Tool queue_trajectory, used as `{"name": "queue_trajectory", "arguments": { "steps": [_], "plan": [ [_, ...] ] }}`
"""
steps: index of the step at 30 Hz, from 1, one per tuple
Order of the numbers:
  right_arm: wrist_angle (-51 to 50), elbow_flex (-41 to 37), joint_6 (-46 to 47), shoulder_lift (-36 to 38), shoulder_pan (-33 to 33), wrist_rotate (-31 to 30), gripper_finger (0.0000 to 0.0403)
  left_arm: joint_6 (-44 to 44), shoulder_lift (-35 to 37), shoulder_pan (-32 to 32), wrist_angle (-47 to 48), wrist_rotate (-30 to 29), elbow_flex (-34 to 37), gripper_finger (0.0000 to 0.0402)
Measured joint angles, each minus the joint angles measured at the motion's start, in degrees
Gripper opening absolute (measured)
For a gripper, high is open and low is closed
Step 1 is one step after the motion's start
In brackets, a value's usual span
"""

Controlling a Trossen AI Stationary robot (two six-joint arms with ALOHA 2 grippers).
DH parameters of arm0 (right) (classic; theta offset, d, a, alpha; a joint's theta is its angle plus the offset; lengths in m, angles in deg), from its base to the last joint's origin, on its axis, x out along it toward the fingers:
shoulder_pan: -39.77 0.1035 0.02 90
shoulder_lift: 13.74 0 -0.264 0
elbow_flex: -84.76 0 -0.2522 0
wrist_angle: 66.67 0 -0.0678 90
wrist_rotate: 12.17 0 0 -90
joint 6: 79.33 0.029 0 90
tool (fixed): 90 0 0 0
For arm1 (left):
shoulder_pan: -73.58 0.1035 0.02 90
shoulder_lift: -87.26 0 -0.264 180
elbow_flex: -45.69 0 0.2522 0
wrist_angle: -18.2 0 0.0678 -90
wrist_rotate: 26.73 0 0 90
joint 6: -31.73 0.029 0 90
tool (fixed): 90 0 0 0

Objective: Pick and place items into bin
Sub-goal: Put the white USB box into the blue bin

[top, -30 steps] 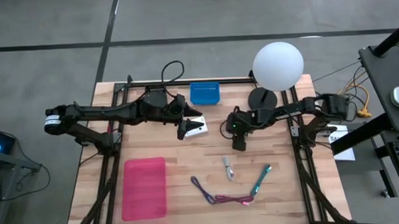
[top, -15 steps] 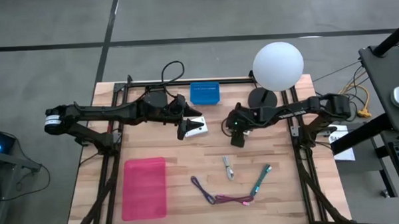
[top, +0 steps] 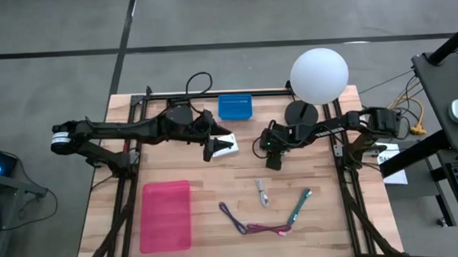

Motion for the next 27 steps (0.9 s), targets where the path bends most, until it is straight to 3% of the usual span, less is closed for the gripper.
{"name": "queue_trajectory", "arguments": {
  "steps": [7, 17, 27],
  "plan": [
    [0.29, 0.11, -0.04, -0.02, 0.02, 8.80, 0.0142, -1.59, 0.00, 0.00, -0.23, 0.00, 1.80, 0.0231],
    [-0.12, -0.07, 1.59, 0.79, -0.11, 9.29, 0.0117, -2.96, 0.11, 0.00, -0.44, 0.00, 1.80, 0.0231],
    [-1.37, 0.17, 1.88, 3.65, -0.07, 9.48, 0.0146, -2.96, 0.11, 0.00, -0.42, 0.01, 1.80, 0.0231]
  ]
}}
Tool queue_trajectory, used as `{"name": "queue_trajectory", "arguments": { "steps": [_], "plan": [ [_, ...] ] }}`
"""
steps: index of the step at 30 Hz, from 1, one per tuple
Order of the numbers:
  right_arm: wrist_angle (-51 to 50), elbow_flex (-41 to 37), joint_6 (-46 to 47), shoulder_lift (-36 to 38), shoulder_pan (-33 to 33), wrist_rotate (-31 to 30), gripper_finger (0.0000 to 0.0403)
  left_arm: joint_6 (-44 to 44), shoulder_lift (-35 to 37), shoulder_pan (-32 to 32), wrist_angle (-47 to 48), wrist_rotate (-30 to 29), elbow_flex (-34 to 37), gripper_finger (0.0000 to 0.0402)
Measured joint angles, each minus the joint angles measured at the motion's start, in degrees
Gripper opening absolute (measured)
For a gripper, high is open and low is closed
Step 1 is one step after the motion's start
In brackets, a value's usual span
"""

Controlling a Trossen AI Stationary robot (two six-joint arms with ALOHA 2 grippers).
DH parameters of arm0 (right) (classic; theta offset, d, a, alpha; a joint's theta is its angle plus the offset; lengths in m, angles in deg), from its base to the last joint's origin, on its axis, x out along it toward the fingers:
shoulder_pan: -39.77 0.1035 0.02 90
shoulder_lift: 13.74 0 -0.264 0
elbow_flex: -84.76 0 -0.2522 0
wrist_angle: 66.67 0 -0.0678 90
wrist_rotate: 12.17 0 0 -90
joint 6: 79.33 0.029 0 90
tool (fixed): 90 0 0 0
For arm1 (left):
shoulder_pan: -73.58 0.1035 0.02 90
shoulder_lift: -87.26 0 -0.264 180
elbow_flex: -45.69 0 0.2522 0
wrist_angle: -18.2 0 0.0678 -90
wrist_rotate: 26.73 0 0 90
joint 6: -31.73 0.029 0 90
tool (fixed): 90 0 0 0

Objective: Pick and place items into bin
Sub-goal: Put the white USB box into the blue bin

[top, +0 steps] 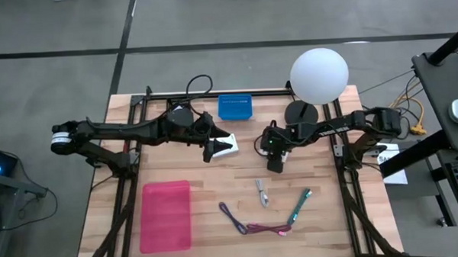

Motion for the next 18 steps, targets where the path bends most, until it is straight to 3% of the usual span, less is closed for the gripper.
{"name": "queue_trajectory", "arguments": {
  "steps": [9, 18],
  "plan": [
    [0.00, -0.37, 1.61, 0.08, 0.76, 0.31, 0.0176, 0.01, 0.02, 0.02, 0.00, -0.01, 0.00, 0.0231],
    [0.23, -0.37, 2.08, 0.00, 0.74, 0.41, 0.0171, 0.01, 0.02, 0.02, 0.00, -0.01, 0.00, 0.0231]
  ]
}}
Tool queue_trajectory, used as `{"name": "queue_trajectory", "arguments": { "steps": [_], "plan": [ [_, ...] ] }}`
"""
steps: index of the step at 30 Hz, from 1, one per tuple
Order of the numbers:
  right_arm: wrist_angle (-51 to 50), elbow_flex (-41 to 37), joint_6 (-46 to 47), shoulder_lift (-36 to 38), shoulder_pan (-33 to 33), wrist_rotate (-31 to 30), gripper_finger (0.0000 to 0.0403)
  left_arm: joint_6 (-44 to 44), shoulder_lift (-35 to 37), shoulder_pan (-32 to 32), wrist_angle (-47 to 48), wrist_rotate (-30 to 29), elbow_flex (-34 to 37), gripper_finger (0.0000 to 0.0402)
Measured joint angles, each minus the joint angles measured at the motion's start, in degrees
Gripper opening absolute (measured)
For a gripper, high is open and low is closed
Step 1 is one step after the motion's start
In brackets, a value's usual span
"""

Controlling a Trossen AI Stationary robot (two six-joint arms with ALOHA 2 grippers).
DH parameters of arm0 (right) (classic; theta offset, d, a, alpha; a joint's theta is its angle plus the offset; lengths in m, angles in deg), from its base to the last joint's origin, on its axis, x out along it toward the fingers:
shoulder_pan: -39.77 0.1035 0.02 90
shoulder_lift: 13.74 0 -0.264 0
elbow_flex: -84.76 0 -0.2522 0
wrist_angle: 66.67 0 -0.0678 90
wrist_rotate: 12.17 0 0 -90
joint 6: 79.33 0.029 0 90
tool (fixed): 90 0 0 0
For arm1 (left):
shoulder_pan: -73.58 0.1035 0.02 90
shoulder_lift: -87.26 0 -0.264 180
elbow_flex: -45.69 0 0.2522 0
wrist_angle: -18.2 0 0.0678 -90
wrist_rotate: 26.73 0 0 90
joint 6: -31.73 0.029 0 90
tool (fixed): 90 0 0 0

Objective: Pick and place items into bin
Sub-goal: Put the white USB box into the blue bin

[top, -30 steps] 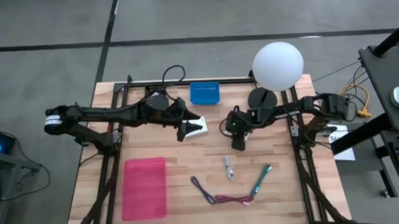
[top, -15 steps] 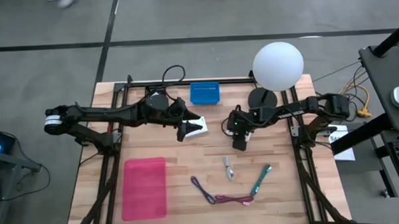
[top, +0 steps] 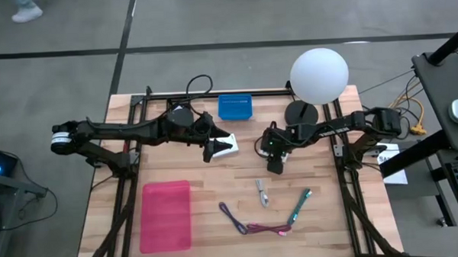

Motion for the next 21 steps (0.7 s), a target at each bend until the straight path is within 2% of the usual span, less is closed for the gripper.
{"name": "queue_trajectory", "arguments": {
  "steps": [8, 15, 21],
  "plan": [
    [0.85, -0.17, 0.63, -2.10, -0.02, 2.85, 0.0169, 0.02, -0.09, -0.01, 0.00, 0.00, 0.00, 0.0231],
    [1.10, 0.07, 1.12, -4.43, -0.02, 2.41, 0.0162, 0.02, -0.09, -0.02, 0.02, 0.00, 0.02, 0.0231],
    [1.01, 0.00, 0.77, -4.50, -0.02, 2.02, 0.0136, 0.02, -0.09, -0.01, 0.04, 0.00, 0.13, 0.0231]
  ]
}}
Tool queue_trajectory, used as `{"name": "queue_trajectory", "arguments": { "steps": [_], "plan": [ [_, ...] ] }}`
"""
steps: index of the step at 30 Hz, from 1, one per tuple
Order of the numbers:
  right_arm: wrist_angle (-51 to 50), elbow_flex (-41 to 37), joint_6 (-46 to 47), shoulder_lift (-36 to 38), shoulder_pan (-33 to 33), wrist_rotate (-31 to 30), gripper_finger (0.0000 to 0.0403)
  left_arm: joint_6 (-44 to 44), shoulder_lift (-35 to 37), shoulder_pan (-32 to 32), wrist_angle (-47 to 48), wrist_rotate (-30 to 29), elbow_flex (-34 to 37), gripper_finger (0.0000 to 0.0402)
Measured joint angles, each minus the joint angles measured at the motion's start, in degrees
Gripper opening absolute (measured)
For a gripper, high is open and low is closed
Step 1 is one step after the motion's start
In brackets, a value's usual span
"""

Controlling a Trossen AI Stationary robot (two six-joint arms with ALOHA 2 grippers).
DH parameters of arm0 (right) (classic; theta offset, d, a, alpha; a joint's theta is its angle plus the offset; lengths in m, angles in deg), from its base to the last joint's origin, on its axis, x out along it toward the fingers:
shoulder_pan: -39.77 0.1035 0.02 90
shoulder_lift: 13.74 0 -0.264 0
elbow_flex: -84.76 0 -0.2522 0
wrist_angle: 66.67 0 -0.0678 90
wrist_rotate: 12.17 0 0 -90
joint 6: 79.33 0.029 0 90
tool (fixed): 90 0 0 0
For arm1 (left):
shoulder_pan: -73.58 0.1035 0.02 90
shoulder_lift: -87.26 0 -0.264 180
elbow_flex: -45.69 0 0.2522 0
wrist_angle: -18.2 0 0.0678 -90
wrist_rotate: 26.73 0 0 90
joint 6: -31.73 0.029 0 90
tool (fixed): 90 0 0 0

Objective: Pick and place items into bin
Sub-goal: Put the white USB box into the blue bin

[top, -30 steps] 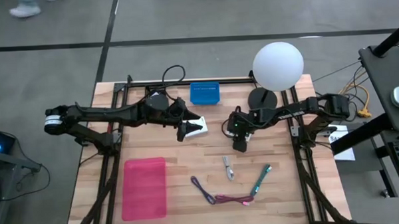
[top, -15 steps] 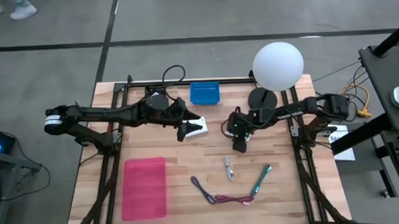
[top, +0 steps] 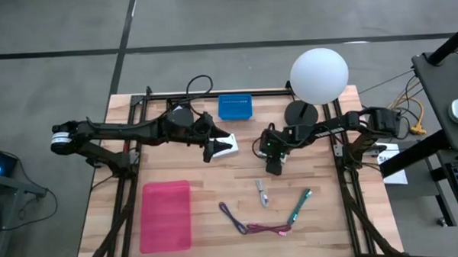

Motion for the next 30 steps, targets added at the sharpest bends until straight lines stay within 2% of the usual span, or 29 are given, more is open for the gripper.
{"name": "queue_trajectory", "arguments": {
  "steps": [11, 16, 22, 30],
  "plan": [
    [-0.13, -0.08, 2.84, -0.05, 0.00, 0.10, 0.0019, 0.00, 0.28, 0.01, -2.31, -1.54, -0.44, 0.0231],
    [-0.73, -0.22, 4.05, 1.53, 0.03, 0.58, 0.0014, -0.01, 0.35, 0.01, -4.07, -1.50, -0.44, 0.0231],
    [-1.04, 2.16, 3.88, 7.59, 0.04, 1.10, 0.0013, -0.02, 0.35, 0.01, -4.07, -1.49, -0.37, 0.0231],
    [-0.75, 10.06, -3.98, 12.02, -1.24, 0.41, 0.0012, -0.11, 0.37, 0.01, -4.13, -1.49, -0.46, 0.0231]
  ]
}}
